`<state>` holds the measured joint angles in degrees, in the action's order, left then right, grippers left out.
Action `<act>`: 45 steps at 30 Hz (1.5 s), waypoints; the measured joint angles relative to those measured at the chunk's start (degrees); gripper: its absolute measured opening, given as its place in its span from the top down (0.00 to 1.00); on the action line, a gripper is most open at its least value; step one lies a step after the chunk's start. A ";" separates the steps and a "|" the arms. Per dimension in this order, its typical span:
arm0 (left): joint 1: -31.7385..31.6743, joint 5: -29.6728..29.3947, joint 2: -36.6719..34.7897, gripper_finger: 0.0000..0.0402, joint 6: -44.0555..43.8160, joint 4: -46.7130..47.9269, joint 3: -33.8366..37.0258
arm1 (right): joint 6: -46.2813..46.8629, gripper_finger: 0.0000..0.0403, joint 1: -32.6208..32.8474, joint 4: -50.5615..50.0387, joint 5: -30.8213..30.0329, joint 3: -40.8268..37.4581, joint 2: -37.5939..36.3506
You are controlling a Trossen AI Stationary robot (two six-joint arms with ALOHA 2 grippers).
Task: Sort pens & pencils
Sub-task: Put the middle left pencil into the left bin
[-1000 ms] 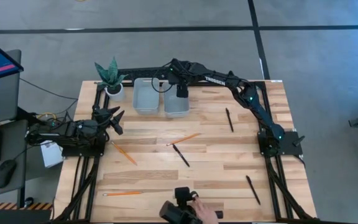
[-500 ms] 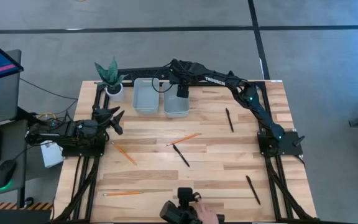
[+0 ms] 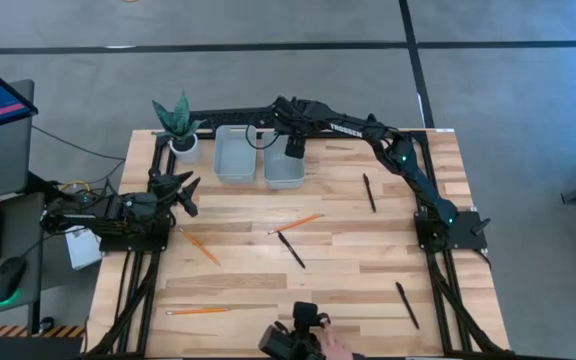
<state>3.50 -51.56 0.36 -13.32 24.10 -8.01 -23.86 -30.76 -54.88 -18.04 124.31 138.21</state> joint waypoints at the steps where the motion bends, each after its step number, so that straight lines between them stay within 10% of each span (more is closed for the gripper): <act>1: -0.01 0.02 0.00 0.66 -0.03 -0.02 0.00 | 0.93 0.46 0.00 -0.43 -0.06 0.00 0.00; 26: -0.01 0.35 0.00 0.66 -0.03 -0.02 0.00 | 0.94 0.46 1.18 -3.18 -0.18 10.82 -0.70; 45: 0.00 0.39 -0.01 0.66 -2.37 -0.03 0.00 | 16.71 0.46 9.72 -13.05 0.32 9.90 -24.05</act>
<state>3.50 -51.18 0.35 -15.69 24.06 -8.01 -7.14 -21.04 -67.92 -17.72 134.21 114.17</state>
